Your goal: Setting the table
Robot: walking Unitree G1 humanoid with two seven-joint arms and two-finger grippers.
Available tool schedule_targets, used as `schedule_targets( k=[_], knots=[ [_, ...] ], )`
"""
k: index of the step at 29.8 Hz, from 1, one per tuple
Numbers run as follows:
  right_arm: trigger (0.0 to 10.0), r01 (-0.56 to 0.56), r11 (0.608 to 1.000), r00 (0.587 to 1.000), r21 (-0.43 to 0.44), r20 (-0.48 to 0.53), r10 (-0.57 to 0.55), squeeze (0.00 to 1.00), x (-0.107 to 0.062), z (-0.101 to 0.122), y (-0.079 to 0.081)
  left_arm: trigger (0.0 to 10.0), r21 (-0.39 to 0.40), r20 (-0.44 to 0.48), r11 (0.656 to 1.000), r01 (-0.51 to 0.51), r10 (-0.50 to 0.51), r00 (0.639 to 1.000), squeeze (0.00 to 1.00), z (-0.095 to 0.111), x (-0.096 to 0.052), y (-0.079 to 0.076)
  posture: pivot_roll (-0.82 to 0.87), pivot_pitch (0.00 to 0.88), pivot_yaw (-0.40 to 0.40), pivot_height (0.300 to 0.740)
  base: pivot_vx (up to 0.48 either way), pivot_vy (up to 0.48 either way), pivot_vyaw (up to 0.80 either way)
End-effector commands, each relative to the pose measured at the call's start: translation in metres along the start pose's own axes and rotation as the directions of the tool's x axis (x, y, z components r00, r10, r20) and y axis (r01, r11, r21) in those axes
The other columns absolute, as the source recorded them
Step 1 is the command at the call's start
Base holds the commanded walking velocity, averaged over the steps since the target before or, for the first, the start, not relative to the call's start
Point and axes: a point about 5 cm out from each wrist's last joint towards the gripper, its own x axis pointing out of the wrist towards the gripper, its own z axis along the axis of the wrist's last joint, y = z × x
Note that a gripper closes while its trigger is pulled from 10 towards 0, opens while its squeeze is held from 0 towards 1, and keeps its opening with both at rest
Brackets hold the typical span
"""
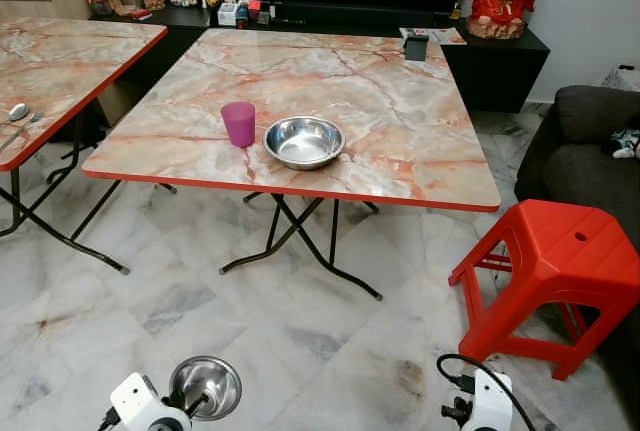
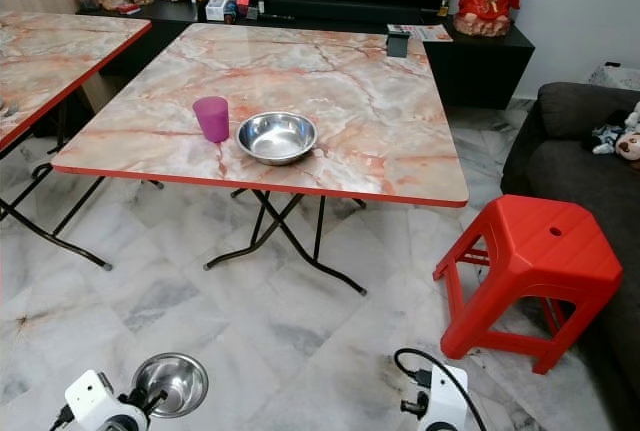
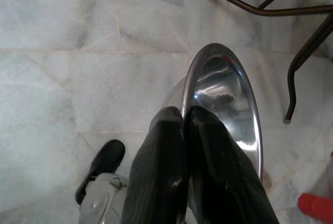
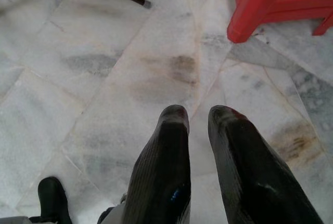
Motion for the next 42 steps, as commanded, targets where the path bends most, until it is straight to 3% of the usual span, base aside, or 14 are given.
schedule_targets(
  k=[1, 6, 16, 26, 42],
  knots=[
    [10.0, 0.002, 1.000, 1.000, 0.006, 0.014, -0.002, 0.00, 0.000, 0.002, -0.001, 10.0, 0.048, -0.016, 0.999, 0.001, 0.000, 1.000, 0.00, 0.001, 0.001, -0.001, -0.06, 0.000, -0.030, 0.740, 0.277, 0.000, 0.00],
    [10.0, 0.005, 1.000, 1.000, 0.009, 0.013, -0.005, 0.00, -0.001, 0.000, -0.002, 10.0, 0.138, -0.023, 0.990, 0.020, -0.017, 1.000, 0.00, 0.002, 0.002, -0.004, -0.06, 0.000, -0.028, 0.740, 0.358, 0.000, 0.00],
    [10.0, 0.006, 1.000, 1.000, 0.013, 0.002, -0.006, 0.00, 0.000, 0.001, 0.001, 10.0, 0.155, -0.031, 0.987, 0.036, -0.031, 0.999, 0.00, -0.001, 0.001, -0.007, -0.04, 0.000, -0.032, 0.740, 0.435, 0.000, 0.00],
    [10.0, -0.003, 1.000, 1.000, 0.012, 0.000, 0.003, 0.00, 0.000, 0.000, 0.005, 10.0, 0.189, -0.043, 0.981, 0.045, -0.037, 0.998, 0.00, -0.003, 0.001, -0.006, -0.04, 0.000, -0.030, 0.740, 0.025, 0.000, 0.00],
    [10.0, 0.000, 1.000, 1.000, 0.021, 0.001, 0.000, 0.00, 0.000, 0.000, 0.006, 10.0, 0.228, -0.048, 0.971, 0.066, -0.057, 0.997, 0.00, -0.001, 0.002, -0.011, -0.04, 0.000, -0.024, 0.740, 0.349, 0.000, 0.00]
  ],
)
